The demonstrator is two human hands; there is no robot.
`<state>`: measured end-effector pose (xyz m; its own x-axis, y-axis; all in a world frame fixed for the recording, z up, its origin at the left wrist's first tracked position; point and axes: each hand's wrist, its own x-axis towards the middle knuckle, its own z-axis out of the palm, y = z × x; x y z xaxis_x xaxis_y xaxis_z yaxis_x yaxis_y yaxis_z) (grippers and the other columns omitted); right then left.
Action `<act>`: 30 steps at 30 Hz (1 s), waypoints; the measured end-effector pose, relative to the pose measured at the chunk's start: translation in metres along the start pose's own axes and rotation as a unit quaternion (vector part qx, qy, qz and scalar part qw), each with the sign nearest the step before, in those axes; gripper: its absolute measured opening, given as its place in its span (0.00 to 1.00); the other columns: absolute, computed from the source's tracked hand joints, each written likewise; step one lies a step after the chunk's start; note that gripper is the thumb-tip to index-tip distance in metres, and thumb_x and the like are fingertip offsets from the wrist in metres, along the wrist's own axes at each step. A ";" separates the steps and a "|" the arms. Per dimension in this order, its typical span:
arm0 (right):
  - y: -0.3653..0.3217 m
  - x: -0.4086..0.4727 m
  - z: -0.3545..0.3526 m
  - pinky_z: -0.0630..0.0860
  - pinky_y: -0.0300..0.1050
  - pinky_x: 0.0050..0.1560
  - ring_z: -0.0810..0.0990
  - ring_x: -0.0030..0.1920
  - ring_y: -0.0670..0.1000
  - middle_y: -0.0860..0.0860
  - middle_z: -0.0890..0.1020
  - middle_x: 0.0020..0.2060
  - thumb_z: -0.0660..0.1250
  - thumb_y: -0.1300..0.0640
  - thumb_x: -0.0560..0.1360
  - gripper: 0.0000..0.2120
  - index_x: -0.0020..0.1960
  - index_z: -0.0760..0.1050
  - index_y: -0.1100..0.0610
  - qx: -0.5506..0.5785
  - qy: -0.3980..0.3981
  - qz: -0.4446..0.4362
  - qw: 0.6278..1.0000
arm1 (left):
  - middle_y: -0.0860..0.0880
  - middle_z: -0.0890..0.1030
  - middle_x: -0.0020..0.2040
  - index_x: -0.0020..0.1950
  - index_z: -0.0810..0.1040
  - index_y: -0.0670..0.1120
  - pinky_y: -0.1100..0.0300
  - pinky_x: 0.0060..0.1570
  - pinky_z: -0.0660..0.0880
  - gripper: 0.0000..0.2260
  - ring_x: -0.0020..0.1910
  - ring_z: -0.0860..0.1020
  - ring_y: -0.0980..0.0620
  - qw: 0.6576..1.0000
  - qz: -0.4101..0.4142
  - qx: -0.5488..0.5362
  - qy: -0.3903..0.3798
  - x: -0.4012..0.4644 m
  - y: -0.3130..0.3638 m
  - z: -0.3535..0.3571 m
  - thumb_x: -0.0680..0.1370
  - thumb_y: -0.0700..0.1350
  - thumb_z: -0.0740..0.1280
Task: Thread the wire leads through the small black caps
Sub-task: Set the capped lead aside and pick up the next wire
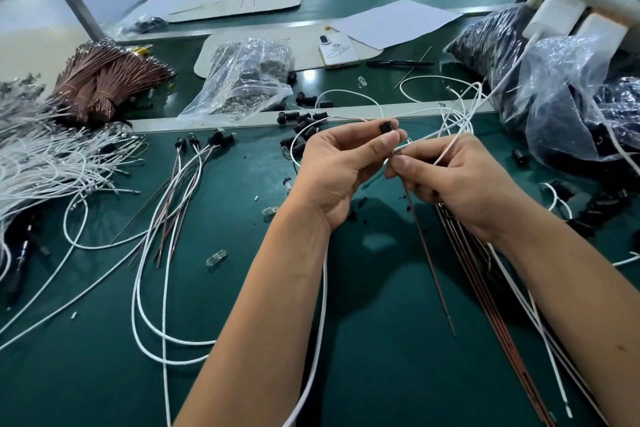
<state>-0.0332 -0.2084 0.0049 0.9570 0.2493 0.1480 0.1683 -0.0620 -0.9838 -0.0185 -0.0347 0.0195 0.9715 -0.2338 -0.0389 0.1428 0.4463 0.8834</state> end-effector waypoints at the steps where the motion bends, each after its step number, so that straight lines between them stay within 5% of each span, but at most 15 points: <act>1: 0.000 0.000 0.000 0.59 0.41 0.29 0.62 0.30 0.54 0.52 0.73 0.28 0.74 0.53 0.75 0.07 0.42 0.87 0.55 -0.003 -0.001 0.001 1.000 | 0.42 0.86 0.44 0.51 0.83 0.37 0.62 0.41 0.80 0.09 0.40 0.84 0.52 1.000 0.002 0.002 0.005 0.000 0.000 0.001 0.71 0.34 0.73; 8: 0.000 -0.001 -0.001 0.58 0.47 0.31 0.64 0.33 0.57 0.54 0.76 0.30 0.73 0.50 0.73 0.07 0.42 0.88 0.52 -0.017 -0.002 0.008 1.000 | 0.42 0.86 0.44 0.50 0.83 0.37 0.61 0.46 0.82 0.09 0.41 0.85 0.52 1.000 0.008 0.014 0.014 0.000 0.001 0.000 0.71 0.34 0.74; 14: 0.000 -0.001 -0.001 0.55 0.59 0.35 0.64 0.33 0.58 0.54 0.78 0.29 0.72 0.60 0.78 0.10 0.41 0.88 0.51 -0.034 0.007 0.020 0.999 | 0.43 0.86 0.43 0.50 0.83 0.37 0.60 0.47 0.82 0.09 0.42 0.85 0.51 0.999 0.015 0.030 0.015 0.000 0.001 -0.002 0.70 0.35 0.74; 30: 0.000 -0.003 0.000 0.61 0.40 0.28 0.66 0.29 0.50 0.55 0.77 0.32 0.72 0.58 0.78 0.05 0.47 0.86 0.57 -0.022 0.025 -0.017 0.999 | 0.42 0.86 0.44 0.51 0.83 0.36 0.59 0.44 0.81 0.09 0.39 0.84 0.50 0.996 0.051 0.068 0.018 0.000 0.002 -0.008 0.72 0.32 0.74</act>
<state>-0.0358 -0.2089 0.0050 0.9607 0.2042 0.1881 0.2111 -0.0972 -0.9726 -0.0164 -0.0275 0.0176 0.9861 -0.1608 0.0406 0.0175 0.3447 0.9386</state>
